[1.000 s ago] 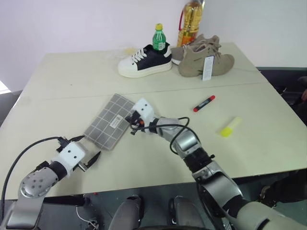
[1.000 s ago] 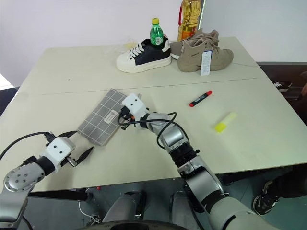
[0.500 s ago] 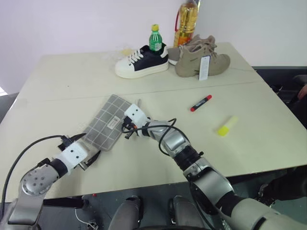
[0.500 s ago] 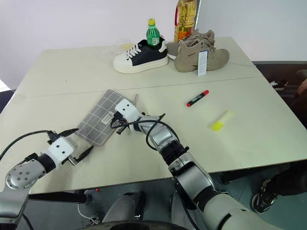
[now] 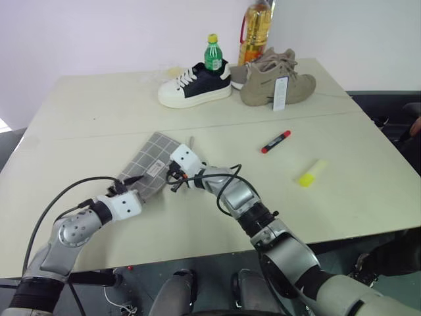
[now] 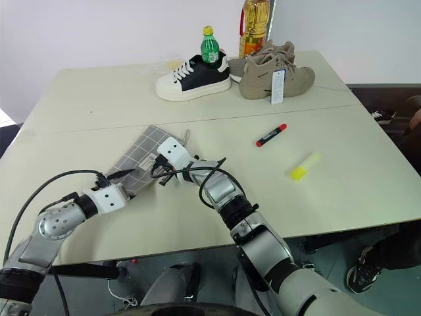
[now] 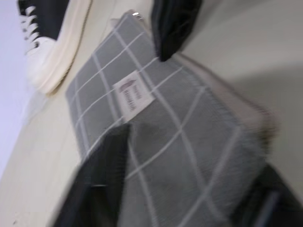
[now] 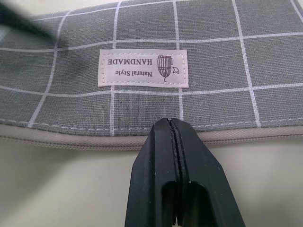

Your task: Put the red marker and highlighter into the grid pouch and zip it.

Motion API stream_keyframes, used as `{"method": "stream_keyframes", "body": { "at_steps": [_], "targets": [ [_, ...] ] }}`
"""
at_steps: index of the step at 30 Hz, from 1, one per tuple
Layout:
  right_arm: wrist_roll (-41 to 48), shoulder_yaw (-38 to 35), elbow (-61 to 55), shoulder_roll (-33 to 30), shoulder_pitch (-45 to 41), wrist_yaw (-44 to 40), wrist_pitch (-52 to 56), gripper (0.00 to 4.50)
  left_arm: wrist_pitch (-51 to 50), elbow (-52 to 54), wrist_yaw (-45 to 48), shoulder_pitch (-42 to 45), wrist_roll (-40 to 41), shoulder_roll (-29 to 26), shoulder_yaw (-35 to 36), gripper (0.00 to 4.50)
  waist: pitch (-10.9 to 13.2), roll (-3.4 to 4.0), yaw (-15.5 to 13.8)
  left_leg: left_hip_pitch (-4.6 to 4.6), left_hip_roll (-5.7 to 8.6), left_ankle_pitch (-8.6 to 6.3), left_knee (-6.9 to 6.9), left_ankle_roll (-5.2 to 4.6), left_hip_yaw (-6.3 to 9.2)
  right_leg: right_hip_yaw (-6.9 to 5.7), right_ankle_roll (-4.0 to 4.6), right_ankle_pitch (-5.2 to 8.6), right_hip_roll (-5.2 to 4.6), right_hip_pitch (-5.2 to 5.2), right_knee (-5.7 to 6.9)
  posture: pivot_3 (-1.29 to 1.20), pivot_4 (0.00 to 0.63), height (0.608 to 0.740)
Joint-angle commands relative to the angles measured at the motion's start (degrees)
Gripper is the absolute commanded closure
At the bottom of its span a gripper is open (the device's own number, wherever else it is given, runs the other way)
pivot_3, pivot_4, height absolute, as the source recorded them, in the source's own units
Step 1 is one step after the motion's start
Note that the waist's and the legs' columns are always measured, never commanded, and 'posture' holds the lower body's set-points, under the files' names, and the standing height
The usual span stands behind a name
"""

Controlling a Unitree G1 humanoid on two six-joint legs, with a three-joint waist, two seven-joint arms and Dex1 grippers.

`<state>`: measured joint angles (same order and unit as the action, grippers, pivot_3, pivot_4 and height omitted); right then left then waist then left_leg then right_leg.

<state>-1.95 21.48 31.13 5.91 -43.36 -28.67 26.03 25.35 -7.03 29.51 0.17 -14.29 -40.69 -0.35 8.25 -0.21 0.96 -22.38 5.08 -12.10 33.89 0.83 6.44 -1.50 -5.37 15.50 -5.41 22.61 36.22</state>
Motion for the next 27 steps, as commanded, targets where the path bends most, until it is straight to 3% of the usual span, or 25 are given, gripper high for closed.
{"method": "stream_keyframes", "body": {
  "at_steps": [1,2,6,9,12,16,21,27],
  "targets": [
    [-0.14,0.05,-0.95,0.58,0.51,-0.62,0.82,4.5,2.31,-1.8,-1.58,1.34,-0.21,-0.68,0.49,3.99,-0.02,0.03,-0.09,0.0,0.0,0.0,0.0,0.0,0.02,0.0,0.0,0.0,0.0,-0.01,0.0,0.0,0.15,0.738],
    [-0.1,-0.1,-1.15,0.49,0.56,-0.59,0.53,4.5,2.74,-2.16,-1.83,1.65,-0.02,-0.65,0.56,4.48,-0.03,0.08,-0.09,0.0,0.01,0.0,0.0,0.0,0.02,0.0,0.0,0.0,0.0,-0.01,0.0,0.0,0.15,0.738],
    [2.57,-4.07,-3.96,0.32,0.19,-0.27,-0.19,4.5,2.64,-2.02,-2.72,2.43,1.64,0.39,1.28,4.48,-0.02,0.1,-0.16,0.0,0.03,0.0,0.0,0.0,0.02,-0.01,-0.01,0.0,-0.02,-0.01,0.0,0.0,0.15,0.738],
    [4.29,-7.9,-10.25,-2.64,0.11,-0.77,-2.76,4.5,-5.96,5.63,-0.49,1.53,13.14,4.92,3.48,4.48,0.0,0.07,-0.28,-0.05,0.04,0.01,0.04,0.0,0.02,-0.01,-0.01,-0.01,-0.04,0.0,0.0,0.0,0.15,0.738],
    [6.45,-10.36,-16.88,-7.39,0.83,-4.25,-1.99,4.5,-13.72,13.29,1.09,0.48,19.25,7.19,4.19,4.48,-0.01,-0.01,-0.18,-0.11,0.07,0.0,0.08,-0.01,0.03,-0.01,-0.02,-0.01,-0.08,-0.01,-0.02,0.0,0.15,0.738],
    [8.04,-12.69,-23.78,-18.17,1.67,-10.8,-0.47,3.15,-22.89,23.26,1.53,-1.65,25.65,9.18,3.91,4.5,0.0,0.02,-0.08,-0.11,0.06,0.0,0.05,-0.01,0.02,-0.01,-0.04,0.0,-0.08,-0.06,-0.07,0.0,0.15,0.738],
    [7.99,-13.52,-22.97,-26.85,2.21,-14.88,-2.52,0.55,-28.82,28.88,1.43,-2.3,30.36,11.52,3.82,4.5,0.03,-0.02,0.03,-0.11,0.01,0.01,0.05,-0.02,-0.01,-0.02,-0.04,0.02,-0.05,-0.28,-0.1,0.0,0.15,0.738],
    [8.13,-13.65,-19.26,-26.96,1.41,-14.7,-1.33,0.55,-30.81,31.09,2.85,-2.2,30.96,12.76,1.76,4.5,0.04,-0.03,-0.17,-0.12,-0.03,0.01,0.04,-0.03,-0.03,-0.01,-0.02,0.03,-0.02,-0.28,-0.11,0.0,0.15,0.738]
  ]
}}
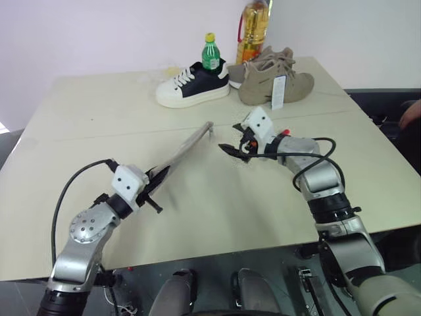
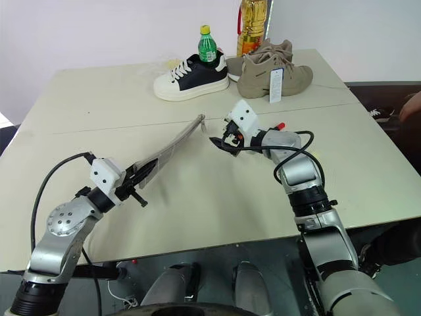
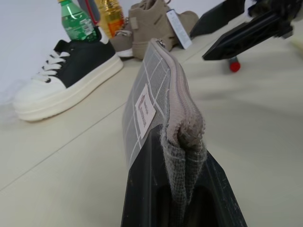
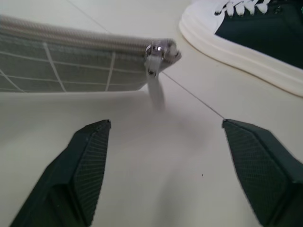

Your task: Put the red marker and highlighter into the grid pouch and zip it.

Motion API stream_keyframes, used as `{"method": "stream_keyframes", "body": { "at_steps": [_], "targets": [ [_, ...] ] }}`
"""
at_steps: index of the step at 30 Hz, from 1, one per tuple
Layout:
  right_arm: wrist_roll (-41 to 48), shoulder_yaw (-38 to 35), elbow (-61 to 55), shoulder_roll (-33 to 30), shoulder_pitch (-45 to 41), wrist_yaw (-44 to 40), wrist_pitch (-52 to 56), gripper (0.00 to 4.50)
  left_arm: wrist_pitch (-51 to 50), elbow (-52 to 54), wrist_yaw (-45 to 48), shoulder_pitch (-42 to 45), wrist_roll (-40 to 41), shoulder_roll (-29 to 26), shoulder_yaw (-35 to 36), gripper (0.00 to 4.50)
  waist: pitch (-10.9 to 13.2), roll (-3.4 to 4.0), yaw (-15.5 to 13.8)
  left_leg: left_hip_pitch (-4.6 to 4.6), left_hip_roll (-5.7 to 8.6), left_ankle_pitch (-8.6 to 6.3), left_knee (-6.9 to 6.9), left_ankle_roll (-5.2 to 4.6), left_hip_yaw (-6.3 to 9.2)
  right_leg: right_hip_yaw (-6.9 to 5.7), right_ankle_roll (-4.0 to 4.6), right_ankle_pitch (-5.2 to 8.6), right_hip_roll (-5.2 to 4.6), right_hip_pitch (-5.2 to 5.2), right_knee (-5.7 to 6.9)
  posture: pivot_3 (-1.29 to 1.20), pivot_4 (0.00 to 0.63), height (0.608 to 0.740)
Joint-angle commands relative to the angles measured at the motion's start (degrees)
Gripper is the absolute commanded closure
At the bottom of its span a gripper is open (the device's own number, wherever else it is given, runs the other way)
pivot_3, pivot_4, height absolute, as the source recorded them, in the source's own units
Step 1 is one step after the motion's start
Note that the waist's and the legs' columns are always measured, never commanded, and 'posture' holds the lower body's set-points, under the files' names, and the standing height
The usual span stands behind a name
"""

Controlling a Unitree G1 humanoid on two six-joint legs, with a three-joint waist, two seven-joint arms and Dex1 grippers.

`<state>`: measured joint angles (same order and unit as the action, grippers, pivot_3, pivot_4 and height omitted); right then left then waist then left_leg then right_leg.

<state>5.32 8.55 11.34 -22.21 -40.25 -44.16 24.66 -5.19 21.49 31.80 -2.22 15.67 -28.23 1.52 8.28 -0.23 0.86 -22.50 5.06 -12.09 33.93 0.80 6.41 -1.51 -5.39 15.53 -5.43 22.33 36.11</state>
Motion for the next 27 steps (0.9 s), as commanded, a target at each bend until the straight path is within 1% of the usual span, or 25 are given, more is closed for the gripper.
{"method": "stream_keyframes", "body": {
  "at_steps": [1,4,7,8,10,11,12,13,14,16,21,24,27],
  "targets": [
    [0.84,-1.05,1.46,1.81,-2.07,1.6,0.11,0.55,-0.39,2.68,0.88,0.24,0.92,0.35,-0.31,4.5,0.01,-0.01,-0.11,0.0,0.01,0.0,0.01,0.0,0.0,0.0,0.0,0.0,-0.01,-0.01,-0.01,0.0,0.15,0.738],
    [2.37,-2.98,3.62,4.26,-3.46,3.62,1.63,0.55,-0.68,3.07,2.22,-0.09,0.89,0.14,-1.18,4.5,0.01,-0.01,-0.17,0.0,0.01,0.0,0.01,0.0,0.0,0.0,0.01,0.0,-0.02,-0.01,-0.01,0.0,0.15,0.738],
    [2.66,-3.04,4.32,4.56,-3.76,3.56,2.0,0.55,-0.64,3.26,2.87,-0.23,1.15,0.51,-1.25,4.5,0.02,0.01,-0.3,-0.01,0.02,0.0,0.01,0.0,0.01,0.0,0.02,0.0,-0.02,-0.01,-0.03,0.0,0.15,0.738],
    [3.0,-3.22,4.76,4.77,-3.99,3.69,2.69,0.78,-0.68,3.34,3.02,-0.24,1.19,0.57,-1.23,4.5,0.02,0.01,-0.3,-0.02,0.03,0.0,0.01,0.0,0.01,0.0,0.02,0.0,-0.04,-0.01,-0.04,0.0,0.15,0.738],
    [3.74,-3.55,5.05,5.09,-4.24,3.57,3.67,1.31,-0.76,3.44,3.23,-0.3,1.15,0.64,-1.23,4.5,0.02,0.01,-0.26,-0.02,0.03,0.0,0.01,0.0,0.01,0.0,0.02,0.0,-0.04,-0.02,-0.06,0.0,0.15,0.738],
    [3.94,-3.55,4.95,5.12,-4.25,3.35,3.82,1.73,-0.75,3.47,3.3,-0.33,1.07,0.66,-1.24,4.5,0.02,0.0,-0.25,-0.02,0.03,0.0,0.0,0.0,0.01,0.0,0.02,0.0,-0.04,-0.02,-0.06,0.0,0.15,0.738],
    [3.9,-3.21,4.58,4.97,-4.16,2.96,3.75,2.28,-0.72,3.4,3.3,-0.27,0.94,0.7,-1.22,4.5,0.03,0.01,-0.24,-0.02,0.03,0.0,0.0,0.0,0.01,0.0,0.02,0.0,-0.04,-0.02,-0.06,0.0,0.15,0.738],
    [3.81,-2.86,4.12,4.78,-4.03,2.62,3.63,2.95,-0.76,3.21,3.12,-0.11,0.73,0.8,-1.15,4.5,0.03,0.01,-0.23,-0.02,0.03,0.0,-0.01,0.0,0.01,0.0,0.02,0.0,-0.04,-0.01,-0.06,0.0,0.15,0.738],
    [3.78,-2.68,3.71,4.67,-3.93,2.5,3.7,3.32,-0.76,2.96,2.96,0.06,0.44,0.88,-1.09,4.5,0.03,0.01,-0.22,-0.02,0.03,0.0,-0.01,0.0,0.01,0.0,0.02,0.0,-0.04,-0.01,-0.06,0.0,0.15,0.738],
    [3.5,-2.18,2.58,4.32,-3.59,2.12,3.67,4.42,-0.77,2.49,2.63,0.21,-0.2,1.1,-1.17,4.5,0.03,0.01,-0.21,-0.02,0.03,0.0,-0.01,0.0,0.01,0.0,0.02,0.0,-0.04,-0.01,-0.06,0.0,0.15,0.738],
    [0.53,1.78,-1.77,1.66,-2.24,0.36,2.53,4.47,-1.5,1.62,1.26,0.83,-2.16,2.16,-2.64,4.5,0.03,0.01,-0.32,-0.03,0.04,0.0,0.0,0.0,0.01,0.0,0.01,0.0,-0.04,-0.01,-0.06,0.0,0.15,0.738],
    [-1.26,5.73,-6.91,-1.15,-0.91,-2.63,1.96,4.47,-2.14,-0.67,-1.32,3.28,-3.93,5.06,-4.55,4.5,0.03,0.01,-0.48,-0.04,0.05,0.0,0.01,0.0,0.01,-0.01,0.01,0.01,-0.06,-0.02,-0.07,0.0,0.15,0.738],
    [-1.52,7.97,-12.14,-3.28,0.2,-5.05,2.79,4.47,-1.89,-3.69,-3.62,6.31,-6.66,8.31,-6.95,4.5,0.06,-0.04,-0.48,-0.05,0.05,0.0,0.03,0.0,0.01,-0.02,-0.01,0.01,-0.05,-0.03,-0.07,0.0,0.15,0.738]
  ]
}}
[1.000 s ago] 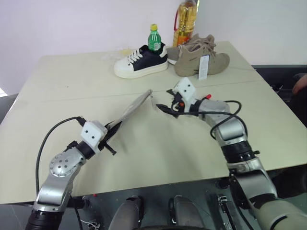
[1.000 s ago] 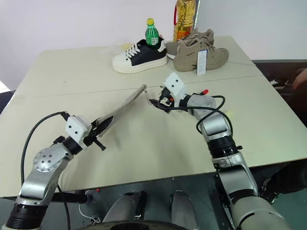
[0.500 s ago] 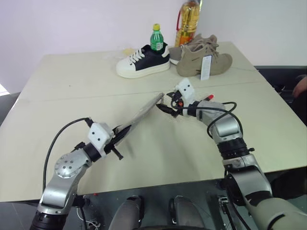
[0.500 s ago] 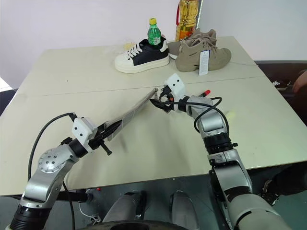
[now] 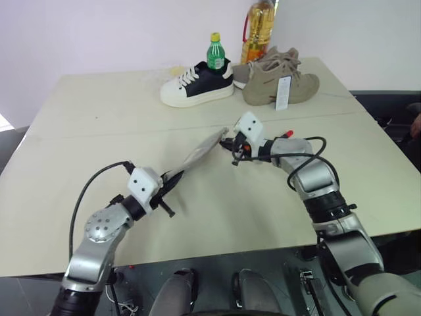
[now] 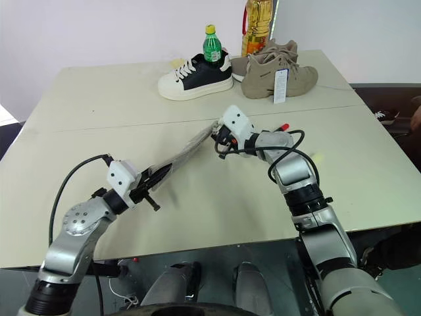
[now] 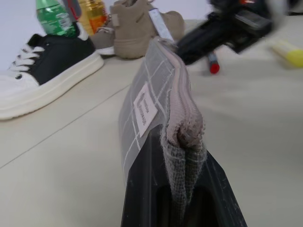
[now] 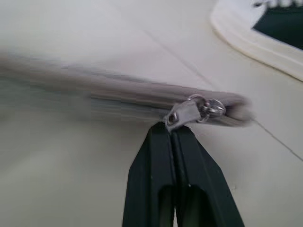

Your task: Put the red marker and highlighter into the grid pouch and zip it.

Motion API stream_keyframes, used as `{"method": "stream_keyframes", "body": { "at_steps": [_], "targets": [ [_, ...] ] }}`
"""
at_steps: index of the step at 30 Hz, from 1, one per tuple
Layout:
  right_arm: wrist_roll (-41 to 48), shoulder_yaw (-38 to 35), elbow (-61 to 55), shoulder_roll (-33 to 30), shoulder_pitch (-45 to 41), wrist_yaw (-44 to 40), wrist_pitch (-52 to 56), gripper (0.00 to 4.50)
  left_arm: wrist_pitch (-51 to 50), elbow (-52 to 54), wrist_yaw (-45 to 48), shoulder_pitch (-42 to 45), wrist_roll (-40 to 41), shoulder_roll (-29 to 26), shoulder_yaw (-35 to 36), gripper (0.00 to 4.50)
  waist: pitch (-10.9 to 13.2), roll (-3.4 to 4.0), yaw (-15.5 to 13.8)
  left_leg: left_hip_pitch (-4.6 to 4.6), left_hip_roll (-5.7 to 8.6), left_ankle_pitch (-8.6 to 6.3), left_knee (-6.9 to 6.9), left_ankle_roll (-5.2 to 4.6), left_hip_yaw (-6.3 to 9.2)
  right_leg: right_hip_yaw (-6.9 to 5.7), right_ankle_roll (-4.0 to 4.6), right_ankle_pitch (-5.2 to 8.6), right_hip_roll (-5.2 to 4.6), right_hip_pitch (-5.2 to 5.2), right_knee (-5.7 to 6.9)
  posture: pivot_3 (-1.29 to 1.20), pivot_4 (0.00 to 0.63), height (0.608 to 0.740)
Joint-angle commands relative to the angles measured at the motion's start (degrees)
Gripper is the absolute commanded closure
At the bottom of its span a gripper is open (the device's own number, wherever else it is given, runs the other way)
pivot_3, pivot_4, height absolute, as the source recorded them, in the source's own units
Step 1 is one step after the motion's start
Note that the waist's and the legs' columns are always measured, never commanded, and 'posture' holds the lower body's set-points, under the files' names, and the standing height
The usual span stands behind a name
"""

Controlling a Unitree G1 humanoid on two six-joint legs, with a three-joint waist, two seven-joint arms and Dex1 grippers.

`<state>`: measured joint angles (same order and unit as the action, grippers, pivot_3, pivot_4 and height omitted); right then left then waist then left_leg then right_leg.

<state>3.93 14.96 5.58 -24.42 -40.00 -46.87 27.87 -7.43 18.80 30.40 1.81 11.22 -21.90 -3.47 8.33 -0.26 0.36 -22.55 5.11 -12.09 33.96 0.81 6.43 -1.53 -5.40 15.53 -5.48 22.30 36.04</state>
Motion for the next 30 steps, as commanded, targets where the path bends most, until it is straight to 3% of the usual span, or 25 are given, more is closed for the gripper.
{"method": "stream_keyframes", "body": {
  "at_steps": [1,11,19,24,27,30],
  "targets": [
    [-0.19,2.13,-7.89,-1.64,0.21,-3.05,-0.1,4.47,0.4,-1.72,-2.86,3.12,-2.6,3.06,-2.52,4.5,0.02,-0.03,0.05,0.0,0.0,0.0,0.0,0.0,0.0,0.0,-0.01,0.0,0.0,0.0,0.0,0.0,0.15,0.738],
    [2.25,6.29,-25.37,-6.46,3.36,-9.76,5.82,4.47,3.8,-15.1,-7.12,13.53,-7.56,13.04,-7.86,4.5,0.09,-0.2,-0.91,-0.05,0.02,0.0,0.1,0.0,0.02,-0.06,-0.05,0.0,0.0,-0.03,-0.01,0.0,0.15,0.738],
    [2.29,4.6,-27.02,-9.46,4.0,-10.04,8.96,4.47,6.65,-17.75,-6.64,14.94,-7.77,13.84,-7.2,4.5,0.09,-0.21,-1.12,-0.09,0.03,0.0,0.13,0.0,0.02,-0.07,-0.06,0.01,-0.01,0.0,-0.01,0.0,0.15,0.738],
    [5.7,-5.15,-21.23,-11.18,3.39,-5.94,16.89,2.17,8.04,-14.23,-5.92,11.97,-8.25,9.77,-5.09,4.5,0.11,-0.23,-1.05,-0.1,0.02,0.0,0.14,0.0,0.03,-0.08,-0.06,0.01,-0.01,-0.01,-0.02,0.0,0.15,0.738],
    [3.69,-13.44,-11.52,-7.35,-0.12,6.98,23.8,0.67,8.26,-11.49,-6.11,9.14,-8.89,6.42,-3.18,4.5,0.1,-0.23,-0.95,-0.08,0.01,0.0,0.11,0.0,0.02,-0.07,-0.04,0.01,-0.01,0.01,0.0,0.0,0.15,0.738],
    [1.99,-18.72,-3.62,-3.85,-3.64,17.24,29.62,0.67,8.37,-10.07,-6.48,7.52,-8.92,5.16,-2.35,4.5,0.1,-0.22,-1.06,-0.08,0.0,0.0,0.1,0.01,0.02,-0.05,-0.02,0.01,-0.01,0.04,0.01,0.0,0.15,0.738]
  ]
}}
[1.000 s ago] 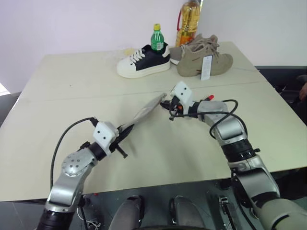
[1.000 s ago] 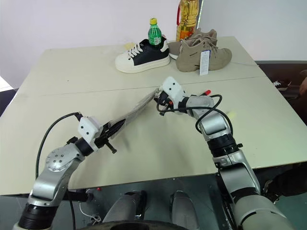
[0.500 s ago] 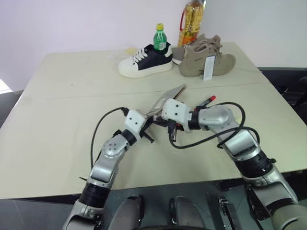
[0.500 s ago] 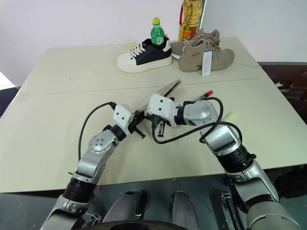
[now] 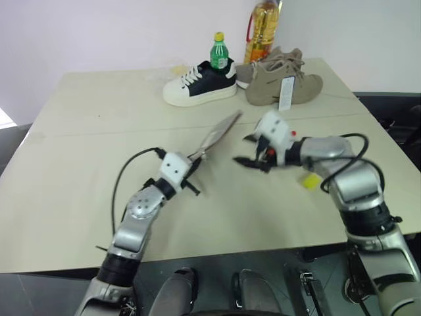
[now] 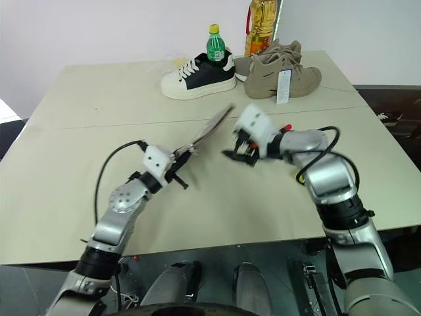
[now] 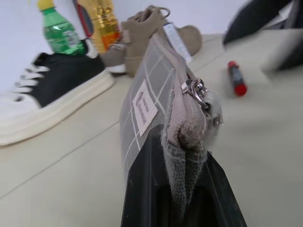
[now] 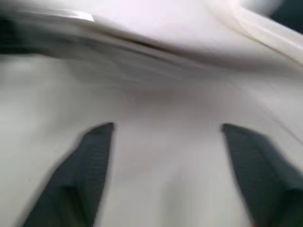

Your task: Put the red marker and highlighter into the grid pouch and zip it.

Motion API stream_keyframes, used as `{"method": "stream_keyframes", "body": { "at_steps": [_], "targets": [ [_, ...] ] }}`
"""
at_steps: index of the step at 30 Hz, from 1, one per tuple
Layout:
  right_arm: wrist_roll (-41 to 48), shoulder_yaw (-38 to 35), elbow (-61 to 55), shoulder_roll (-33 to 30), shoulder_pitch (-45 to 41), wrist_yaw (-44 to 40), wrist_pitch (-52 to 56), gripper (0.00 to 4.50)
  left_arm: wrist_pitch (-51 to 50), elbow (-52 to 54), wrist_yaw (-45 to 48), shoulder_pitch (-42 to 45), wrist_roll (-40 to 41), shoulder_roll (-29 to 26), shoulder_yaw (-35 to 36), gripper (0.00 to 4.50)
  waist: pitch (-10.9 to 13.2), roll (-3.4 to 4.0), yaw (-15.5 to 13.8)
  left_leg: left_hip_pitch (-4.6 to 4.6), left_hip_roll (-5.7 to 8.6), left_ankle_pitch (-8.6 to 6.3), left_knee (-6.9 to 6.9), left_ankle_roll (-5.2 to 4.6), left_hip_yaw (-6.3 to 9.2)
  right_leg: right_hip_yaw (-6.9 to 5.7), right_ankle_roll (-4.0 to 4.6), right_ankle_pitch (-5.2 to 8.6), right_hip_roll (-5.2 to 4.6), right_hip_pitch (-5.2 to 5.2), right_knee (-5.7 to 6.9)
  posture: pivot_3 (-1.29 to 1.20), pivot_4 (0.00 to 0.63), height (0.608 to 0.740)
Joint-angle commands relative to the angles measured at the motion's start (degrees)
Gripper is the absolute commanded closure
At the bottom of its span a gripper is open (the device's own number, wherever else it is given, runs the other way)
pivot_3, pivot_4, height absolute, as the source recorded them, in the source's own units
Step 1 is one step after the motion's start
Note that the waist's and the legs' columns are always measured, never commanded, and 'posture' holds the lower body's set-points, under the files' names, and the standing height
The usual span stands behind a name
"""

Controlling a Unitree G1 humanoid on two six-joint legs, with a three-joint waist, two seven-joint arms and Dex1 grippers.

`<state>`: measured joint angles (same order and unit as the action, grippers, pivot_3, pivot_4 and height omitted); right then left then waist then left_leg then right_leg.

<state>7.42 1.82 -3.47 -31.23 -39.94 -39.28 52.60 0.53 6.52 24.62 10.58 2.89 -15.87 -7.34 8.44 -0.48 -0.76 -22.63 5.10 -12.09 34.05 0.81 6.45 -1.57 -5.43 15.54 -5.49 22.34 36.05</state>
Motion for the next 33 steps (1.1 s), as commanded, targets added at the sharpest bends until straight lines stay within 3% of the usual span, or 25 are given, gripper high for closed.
{"method": "stream_keyframes", "body": {
  "at_steps": [1,5,8,18,21,25,26,29,33],
  "targets": [
    [-1.59,-7.72,7.7,4.36,-4.8,12.72,6.49,0.67,0.34,2.54,-0.82,-1.55,-0.55,-1.01,1.66,4.5,-0.01,0.01,0.06,0.0,0.0,0.0,0.0,0.0,0.0,0.01,0.0,0.0,0.0,0.0,0.0,0.0,0.15,0.738],
    [-2.53,-17.12,15.96,11.31,-9.27,27.73,9.52,0.67,0.11,3.0,-1.3,-1.76,-0.78,-1.01,1.52,4.5,-0.01,0.02,0.08,-0.02,0.02,0.0,-0.06,0.0,-0.01,0.02,0.0,0.0,-0.02,0.03,0.0,0.0,0.15,0.738],
    [-3.59,-19.78,20.85,15.3,-11.51,36.33,8.68,0.67,0.12,2.58,-1.53,-0.9,-0.85,-0.4,0.86,4.5,-0.01,0.04,0.16,-0.01,0.02,0.01,-0.08,0.0,-0.02,0.03,0.0,0.0,-0.01,0.04,0.0,0.0,0.15,0.738],
    [-1.36,-27.12,36.33,21.81,-16.84,50.63,4.5,0.67,0.66,1.45,-1.34,0.25,-1.32,1.16,-0.33,4.5,-0.01,0.07,0.33,-0.01,0.03,0.02,-0.07,-0.01,-0.06,0.03,0.0,-0.01,0.03,0.03,0.05,0.0,0.15,0.738],
    [-0.88,-27.03,39.53,21.84,-17.27,52.05,3.06,1.88,0.91,1.39,-1.5,0.13,-1.31,1.41,-0.25,4.5,-0.01,0.06,0.41,0.03,0.03,0.02,-0.06,-0.01,-0.06,0.03,0.0,-0.01,0.04,-0.03,0.05,0.0,0.15,0.738],
    [0.05,-26.59,38.88,21.81,-17.21,52.25,3.17,3.92,1.03,1.48,-1.78,-0.09,-1.29,1.59,0.05,4.5,-0.02,0.06,1.21,0.07,0.02,0.03,-0.06,-0.02,-0.06,0.03,0.0,-0.01,0.05,-0.06,0.06,0.0,0.15,0.738],
    [0.26,-26.35,38.24,21.73,-17.0,52.08,3.05,4.19,1.03,1.57,-1.78,-0.14,-1.27,1.6,0.08,4.5,-0.02,0.06,1.41,0.08,0.01,0.03,-0.06,-0.02,-0.05,0.03,0.0,-0.01,0.06,-0.06,0.07,0.0,0.15,0.738],
    [1.25,-22.95,33.39,20.5,-15.37,46.42,0.32,4.2,0.77,2.38,-1.29,-0.38,-0.28,1.64,0.41,4.5,-0.02,0.07,1.57,0.07,0.0,0.02,-0.08,-0.03,-0.05,0.02,0.0,-0.01,0.07,-0.04,0.08,0.0,0.15,0.738],
    [-6.72,-3.24,20.25,9.2,-8.51,26.85,-16.4,4.2,-1.23,4.9,1.08,-0.63,3.36,0.88,1.52,4.5,0.11,0.27,1.35,0.01,0.03,0.02,-0.07,-0.03,-0.06,0.01,-0.03,0.01,0.16,-0.02,0.05,0.0,0.15,0.738]
  ]
}}
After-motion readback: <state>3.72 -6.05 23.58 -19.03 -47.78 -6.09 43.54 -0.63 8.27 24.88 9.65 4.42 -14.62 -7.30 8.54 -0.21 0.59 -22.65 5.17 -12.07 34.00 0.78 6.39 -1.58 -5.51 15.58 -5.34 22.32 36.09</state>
